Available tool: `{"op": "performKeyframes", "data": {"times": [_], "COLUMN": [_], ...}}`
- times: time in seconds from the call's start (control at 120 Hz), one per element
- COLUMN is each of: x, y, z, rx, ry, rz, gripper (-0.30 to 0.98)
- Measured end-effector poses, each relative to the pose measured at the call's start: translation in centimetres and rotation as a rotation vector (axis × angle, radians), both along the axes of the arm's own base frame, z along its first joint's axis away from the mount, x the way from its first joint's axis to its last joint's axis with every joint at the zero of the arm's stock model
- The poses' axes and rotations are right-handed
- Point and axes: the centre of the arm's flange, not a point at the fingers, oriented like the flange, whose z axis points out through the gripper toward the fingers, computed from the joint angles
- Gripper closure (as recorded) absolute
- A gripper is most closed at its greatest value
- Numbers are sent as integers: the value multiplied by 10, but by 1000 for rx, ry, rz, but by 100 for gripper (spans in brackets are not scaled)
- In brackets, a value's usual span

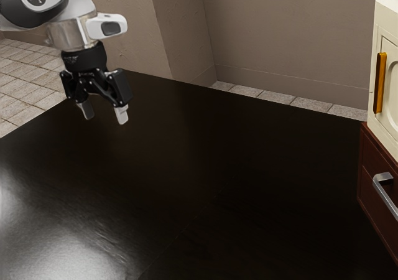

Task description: Pull the drawer handle with one arm to open the drawer

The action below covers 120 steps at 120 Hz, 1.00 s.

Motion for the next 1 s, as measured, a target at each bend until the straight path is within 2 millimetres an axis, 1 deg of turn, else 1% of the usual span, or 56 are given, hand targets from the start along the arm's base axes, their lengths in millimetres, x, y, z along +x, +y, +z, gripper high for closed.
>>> {"op": "performKeyframes", "data": {"times": [0.15, 0.183, 0.208, 0.242, 0.258, 0.283, 0.317, 0.367, 0.45, 0.558, 0.617, 0.667, 0.742, 0.825, 0.867, 0.917, 0.95, 1.0], "x": [6, 5, 3, -7, -13, -21, -29, -34, -33, -22, -20, -18, -12, -5, -5, -6, -10, -28], "y": [-22, -27, -32, -38, -41, -45, -52, -62, -81, -104, -112, -113, -106, -83, -71, -62, -58, -55], "z": [2, 8, 23, 62, 78, 97, 111, 120, 121, 111, 109, 107, 101, 86, 80, 75, 74, 72], "rx": [4, 5, 11, 37, 50, 67, 82, 94, 92, 81, 78, 76, 75, 78, 73, 51, 42, 48], "ry": [-21, -35, -67, -147, -180, -218, -246, -260, -261, -249, -248, -244, -233, -194, -172, -146, -134, -122], "rz": [-41, -52, -59, -64, -65, -65, -67, -76, -100, -137, -146, -145, -123, -74, -50, -30, -16, 17], "gripper": [0, 0, 0, 0, 0, 0, 0, 0, 0, 0, 0, 0, 0, 0, 0, 0, 0, 0]}}
